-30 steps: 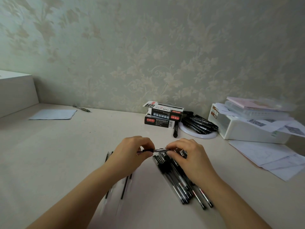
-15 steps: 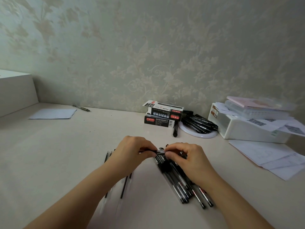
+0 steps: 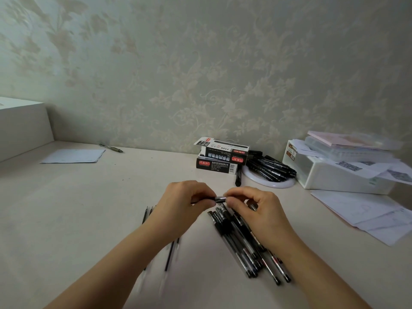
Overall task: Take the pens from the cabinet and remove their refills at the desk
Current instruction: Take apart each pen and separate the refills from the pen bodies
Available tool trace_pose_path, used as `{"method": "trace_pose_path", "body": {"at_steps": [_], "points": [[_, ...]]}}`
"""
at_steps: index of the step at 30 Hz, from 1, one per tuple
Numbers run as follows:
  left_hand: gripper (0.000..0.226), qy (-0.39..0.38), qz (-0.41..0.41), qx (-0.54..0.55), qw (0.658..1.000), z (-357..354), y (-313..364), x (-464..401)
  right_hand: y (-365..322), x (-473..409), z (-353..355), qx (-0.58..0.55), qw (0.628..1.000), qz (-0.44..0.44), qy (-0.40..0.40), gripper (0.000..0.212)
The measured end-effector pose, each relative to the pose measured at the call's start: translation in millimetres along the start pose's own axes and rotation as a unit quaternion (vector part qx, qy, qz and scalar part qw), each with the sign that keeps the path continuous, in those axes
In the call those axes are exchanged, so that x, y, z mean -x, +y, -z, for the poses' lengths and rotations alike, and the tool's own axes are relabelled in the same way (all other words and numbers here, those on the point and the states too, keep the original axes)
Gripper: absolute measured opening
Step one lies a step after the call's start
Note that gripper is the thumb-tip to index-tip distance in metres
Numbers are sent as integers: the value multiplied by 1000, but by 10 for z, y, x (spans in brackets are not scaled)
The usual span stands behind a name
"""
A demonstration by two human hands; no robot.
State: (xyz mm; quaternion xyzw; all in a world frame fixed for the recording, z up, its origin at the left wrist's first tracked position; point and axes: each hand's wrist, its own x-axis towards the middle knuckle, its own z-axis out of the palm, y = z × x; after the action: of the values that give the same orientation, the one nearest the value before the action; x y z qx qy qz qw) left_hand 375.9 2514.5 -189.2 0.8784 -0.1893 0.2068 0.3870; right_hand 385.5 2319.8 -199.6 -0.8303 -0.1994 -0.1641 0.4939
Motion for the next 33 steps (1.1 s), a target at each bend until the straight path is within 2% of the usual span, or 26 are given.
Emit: {"method": "trace_pose_path", "body": {"at_steps": [3, 5, 7, 10, 14, 20, 24, 27, 30, 33], "points": [[6, 65, 21, -32, 997, 63, -23, -14, -16, -13, -63, 6, 999, 10, 44, 23], [4, 103, 82, -92, 987, 182, -125, -34, 16, -4, -73, 42, 998, 12, 56, 22], [6, 111, 169, -174, 964, 316, -295, -41, 59, 13, -61, 97, 994, 22, 55, 14], [17, 59, 285, -255, 922, 453, -556, -9, 81, 33, -108, 161, 986, 37, 20, 6], [11, -18, 342, -292, 893, 511, -753, 19, 59, 37, -142, 220, 975, 8, 17, 11], [10, -73, 346, -291, 889, 500, -816, 28, -53, 97, -176, 250, 967, -2, -35, 21], [10, -67, 338, -299, 890, 485, -806, 26, -92, 127, -247, 291, 954, -17, -72, 21], [19, -61, 336, -309, 888, 483, -782, 27, -122, 136, -255, 303, 949, -27, -83, 23], [25, -15, 315, -301, 900, 488, -707, 10, -155, 147, -286, 323, 942, -21, -91, 23], [16, 53, 236, -248, 938, 411, -560, -11, -164, 148, -335, 343, 933, -15, -106, 21]]}}
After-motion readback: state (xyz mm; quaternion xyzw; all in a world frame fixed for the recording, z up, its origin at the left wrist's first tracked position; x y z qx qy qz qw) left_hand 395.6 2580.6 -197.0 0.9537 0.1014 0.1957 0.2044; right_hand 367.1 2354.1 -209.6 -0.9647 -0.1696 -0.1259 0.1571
